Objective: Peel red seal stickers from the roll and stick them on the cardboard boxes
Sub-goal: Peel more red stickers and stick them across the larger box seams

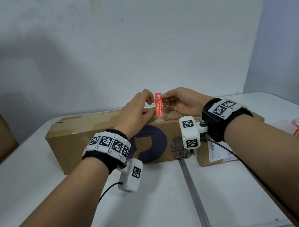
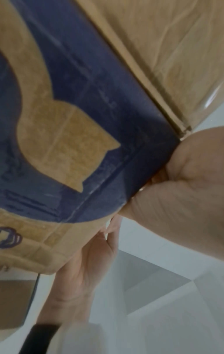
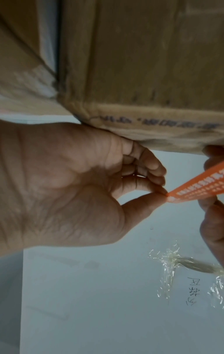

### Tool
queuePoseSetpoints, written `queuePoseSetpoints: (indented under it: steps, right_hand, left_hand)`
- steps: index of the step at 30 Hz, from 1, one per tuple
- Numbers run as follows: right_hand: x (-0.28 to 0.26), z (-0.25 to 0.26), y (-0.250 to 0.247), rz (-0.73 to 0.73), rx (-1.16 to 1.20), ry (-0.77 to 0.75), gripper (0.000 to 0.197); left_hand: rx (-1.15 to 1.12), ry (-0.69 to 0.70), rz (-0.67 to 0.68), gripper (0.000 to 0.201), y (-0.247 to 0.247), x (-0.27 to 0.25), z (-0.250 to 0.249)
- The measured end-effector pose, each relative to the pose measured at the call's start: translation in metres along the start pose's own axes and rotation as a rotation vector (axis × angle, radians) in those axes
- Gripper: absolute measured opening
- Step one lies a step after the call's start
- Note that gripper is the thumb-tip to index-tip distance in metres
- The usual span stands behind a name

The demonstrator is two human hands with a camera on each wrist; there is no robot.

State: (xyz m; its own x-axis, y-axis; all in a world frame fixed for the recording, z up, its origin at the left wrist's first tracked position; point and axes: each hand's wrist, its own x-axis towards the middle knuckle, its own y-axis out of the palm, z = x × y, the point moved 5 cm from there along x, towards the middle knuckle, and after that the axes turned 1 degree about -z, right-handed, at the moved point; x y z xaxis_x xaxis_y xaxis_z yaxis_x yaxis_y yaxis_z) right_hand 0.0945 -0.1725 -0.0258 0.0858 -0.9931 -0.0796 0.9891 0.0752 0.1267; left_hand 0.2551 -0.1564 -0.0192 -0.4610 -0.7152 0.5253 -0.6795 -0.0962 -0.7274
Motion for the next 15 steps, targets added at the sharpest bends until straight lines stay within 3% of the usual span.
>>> queuePoseSetpoints:
  steps: [9, 15]
  right_hand:
    - [0.0044, -0.0023, 0.0032, -0.062, -0.146, -0.060, 0.011]
    - [0.0018, -0.0014, 0.0046, -0.096, -0.252, -0.129, 0.006]
  left_hand:
    - [-0.032, 0.101, -0.032, 0.012, -0.0010, -0.0030, -0.0013]
    - [-0.046, 0.064, -0.076, 0.006, -0.0024, -0.0045, 0.0012]
